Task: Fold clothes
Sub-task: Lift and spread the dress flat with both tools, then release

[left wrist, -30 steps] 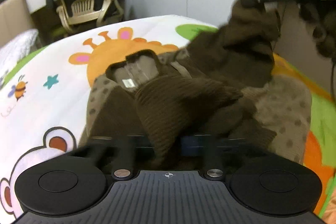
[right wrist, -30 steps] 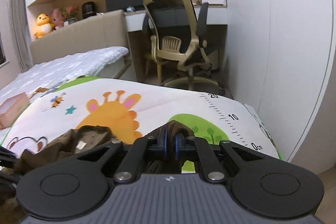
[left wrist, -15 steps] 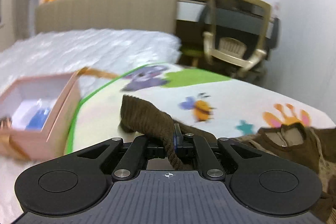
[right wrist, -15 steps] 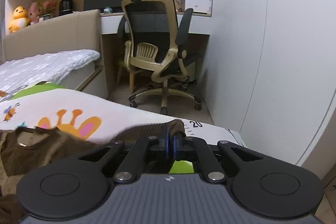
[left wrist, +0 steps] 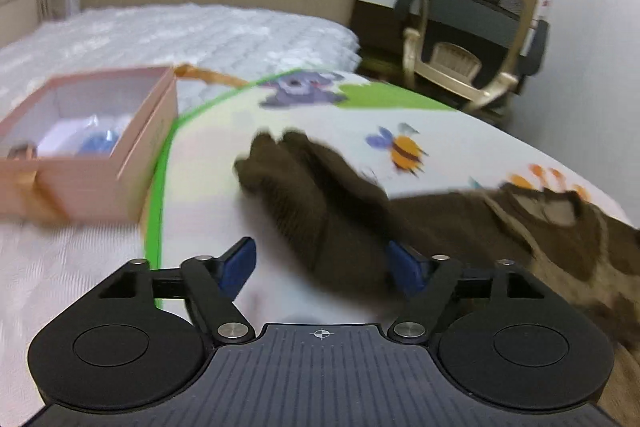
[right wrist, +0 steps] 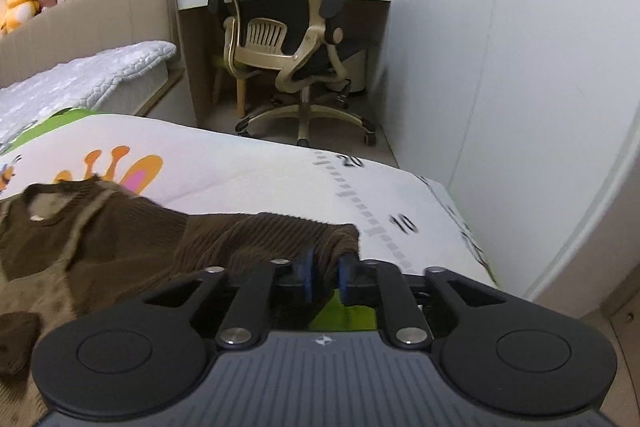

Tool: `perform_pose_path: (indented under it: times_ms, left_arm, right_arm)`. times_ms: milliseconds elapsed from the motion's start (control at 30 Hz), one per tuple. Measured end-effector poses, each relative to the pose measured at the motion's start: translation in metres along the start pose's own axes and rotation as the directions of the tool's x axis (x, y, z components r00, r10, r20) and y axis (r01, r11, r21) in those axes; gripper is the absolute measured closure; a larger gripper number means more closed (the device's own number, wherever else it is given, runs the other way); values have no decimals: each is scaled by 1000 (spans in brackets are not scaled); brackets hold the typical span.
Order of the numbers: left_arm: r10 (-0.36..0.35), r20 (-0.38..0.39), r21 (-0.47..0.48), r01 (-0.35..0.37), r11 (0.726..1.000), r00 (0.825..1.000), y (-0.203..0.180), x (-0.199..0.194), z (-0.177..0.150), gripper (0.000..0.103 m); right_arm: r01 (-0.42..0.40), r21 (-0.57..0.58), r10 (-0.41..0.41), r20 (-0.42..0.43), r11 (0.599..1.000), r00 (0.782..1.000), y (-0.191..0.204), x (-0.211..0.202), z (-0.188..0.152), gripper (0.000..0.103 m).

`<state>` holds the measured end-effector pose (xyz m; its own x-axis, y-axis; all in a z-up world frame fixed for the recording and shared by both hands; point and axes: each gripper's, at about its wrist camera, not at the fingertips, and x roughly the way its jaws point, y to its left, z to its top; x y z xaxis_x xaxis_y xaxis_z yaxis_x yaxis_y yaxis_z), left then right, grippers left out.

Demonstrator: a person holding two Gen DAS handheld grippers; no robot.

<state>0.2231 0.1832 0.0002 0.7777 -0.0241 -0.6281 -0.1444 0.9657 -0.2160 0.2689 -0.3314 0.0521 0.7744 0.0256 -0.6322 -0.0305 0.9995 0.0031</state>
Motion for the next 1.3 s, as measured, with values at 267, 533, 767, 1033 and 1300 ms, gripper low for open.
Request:
perform_pose_path:
  times_ms: [267,533,767,1033,1300]
  left_arm:
    - [-252,-205,48,266,963,946,-40,-64,-74,12]
    - [-177,-255,283,248,926,951,-79,-103,-115,11]
    - [-96,-239,347,177,921,966,-78,-111,-139,61]
    - [-120,-239,320,194,927,964,-71,-131,-142,94]
    - [-171,-245,289,240,927,954,-64,-149,-131,58]
  right_arm:
    - [-244,224,245,24,943,969,-30,-43,-25,10]
    - [-234,40,235,-20,971,972,-23,-123,-93,9]
    - [-322,-72,316,-80,944,945,8,-180,-168,32]
    - [-361,-75,349,-137,929,927,38,-202,-197,94]
    - [-355,-118,336,-155,927,929,24,-225,-196,86]
